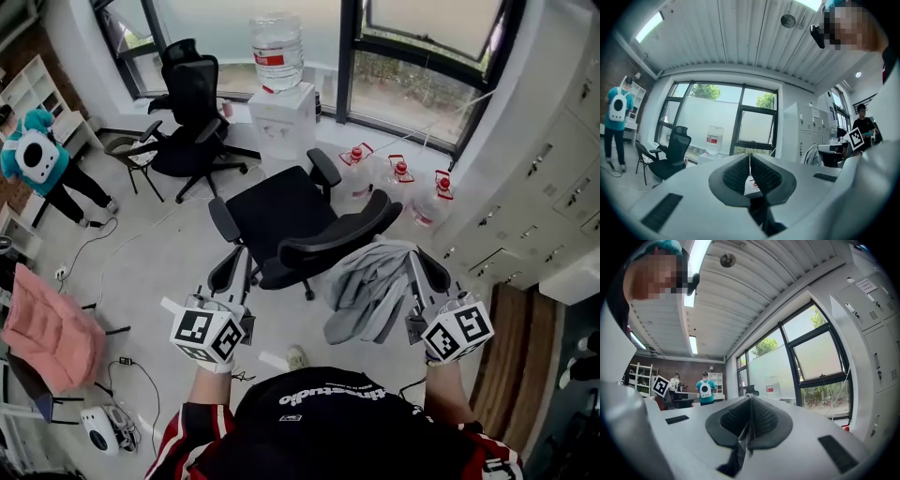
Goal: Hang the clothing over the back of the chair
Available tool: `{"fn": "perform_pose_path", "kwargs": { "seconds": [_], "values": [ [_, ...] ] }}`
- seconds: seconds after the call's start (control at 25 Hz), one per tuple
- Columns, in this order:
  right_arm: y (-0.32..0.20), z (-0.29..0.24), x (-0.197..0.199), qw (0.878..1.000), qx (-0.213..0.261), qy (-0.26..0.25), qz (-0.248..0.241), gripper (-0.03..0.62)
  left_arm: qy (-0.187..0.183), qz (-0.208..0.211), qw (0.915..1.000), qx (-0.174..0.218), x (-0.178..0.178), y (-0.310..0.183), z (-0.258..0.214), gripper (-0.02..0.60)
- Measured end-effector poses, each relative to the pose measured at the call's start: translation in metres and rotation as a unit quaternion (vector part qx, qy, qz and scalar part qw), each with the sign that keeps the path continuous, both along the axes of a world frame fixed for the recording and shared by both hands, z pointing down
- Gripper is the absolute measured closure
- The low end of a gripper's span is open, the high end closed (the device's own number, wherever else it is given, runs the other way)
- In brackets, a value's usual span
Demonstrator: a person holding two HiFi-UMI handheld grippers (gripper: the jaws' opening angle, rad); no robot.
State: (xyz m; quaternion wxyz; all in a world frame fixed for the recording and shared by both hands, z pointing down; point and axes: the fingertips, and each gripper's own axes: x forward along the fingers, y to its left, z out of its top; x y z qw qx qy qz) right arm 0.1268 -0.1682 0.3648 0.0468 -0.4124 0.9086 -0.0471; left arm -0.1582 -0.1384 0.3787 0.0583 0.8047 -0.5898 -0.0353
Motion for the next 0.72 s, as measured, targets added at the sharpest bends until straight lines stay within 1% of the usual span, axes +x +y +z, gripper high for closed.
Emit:
{"fn": "perform_pose_path", "kwargs": {
  "seconds": [0.24,0.48,0.72],
  "values": [
    [-0.035,-0.002,-0.031,1.000,-0.005,0.001,0.020,0.572,0.000,0.025,0.9997,-0.002,-0.029,-0.047,-0.004,0.554],
    [-0.061,0.001,-0.056,0.999,-0.008,0.007,0.045,0.572,0.003,0.048,0.9988,-0.004,-0.057,-0.079,0.000,0.554],
    [-0.078,0.004,-0.062,0.997,-0.013,0.006,0.072,0.572,0.004,0.064,0.9979,-0.007,-0.073,-0.101,0.006,0.554]
  ]
}}
